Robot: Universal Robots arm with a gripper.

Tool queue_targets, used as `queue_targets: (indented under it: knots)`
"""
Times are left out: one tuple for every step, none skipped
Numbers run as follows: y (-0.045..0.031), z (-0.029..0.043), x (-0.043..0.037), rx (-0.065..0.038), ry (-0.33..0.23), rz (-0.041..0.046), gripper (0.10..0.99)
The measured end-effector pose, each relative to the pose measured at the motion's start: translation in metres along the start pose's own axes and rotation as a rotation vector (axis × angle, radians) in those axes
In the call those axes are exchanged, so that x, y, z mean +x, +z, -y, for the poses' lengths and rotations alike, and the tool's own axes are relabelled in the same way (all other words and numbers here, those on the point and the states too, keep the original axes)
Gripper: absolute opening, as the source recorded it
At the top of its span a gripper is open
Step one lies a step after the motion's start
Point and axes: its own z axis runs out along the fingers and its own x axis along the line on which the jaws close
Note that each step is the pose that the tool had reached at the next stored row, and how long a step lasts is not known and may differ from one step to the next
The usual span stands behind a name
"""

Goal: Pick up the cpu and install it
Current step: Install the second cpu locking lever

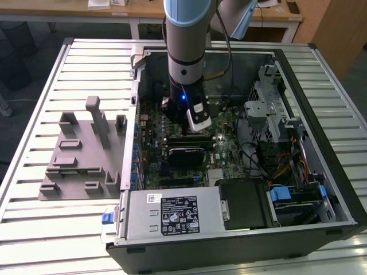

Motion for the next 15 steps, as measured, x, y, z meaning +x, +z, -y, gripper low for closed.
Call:
queue_targets:
  knots:
    - [0.0004,0.0000,0.0000,-0.003,-0.009,-0.0013,0.106]
    - [0.0005,0.0001,0.0002,-0.004,-0.017,-0.0023,0.106]
    - [0.0006,0.0002,0.0003,-0.006,-0.025,-0.0033,0.106]
    - [0.0006,0.0004,0.0005,-0.007,-0.033,-0.0042,0.106]
    - [0.0007,0.0006,0.0007,-0.009,-0.040,-0.0050,0.106]
    - [0.0008,0.0007,0.0009,-0.011,-0.046,-0.0059,0.106]
    - [0.0010,0.0009,0.0010,-0.014,-0.052,-0.0070,0.106]
    - [0.0011,0.0011,0.0012,-0.018,-0.057,-0.0081,0.106]
    - [0.0013,0.0014,0.0014,-0.023,-0.061,-0.0094,0.106]
    - [0.0015,0.0018,0.0016,-0.028,-0.064,-0.0106,0.106]
    - [0.0016,0.0024,0.0018,-0.034,-0.067,-0.0116,0.106]
    - [0.0017,0.0034,0.0019,-0.038,-0.069,-0.0122,0.106]
    - [0.0017,0.0046,0.0020,-0.041,-0.070,-0.0125,0.106]
    - [0.0017,0.0060,0.0020,-0.043,-0.072,-0.0126,0.106]
    - [0.0017,0.0075,0.0021,-0.046,-0.073,-0.0128,0.106]
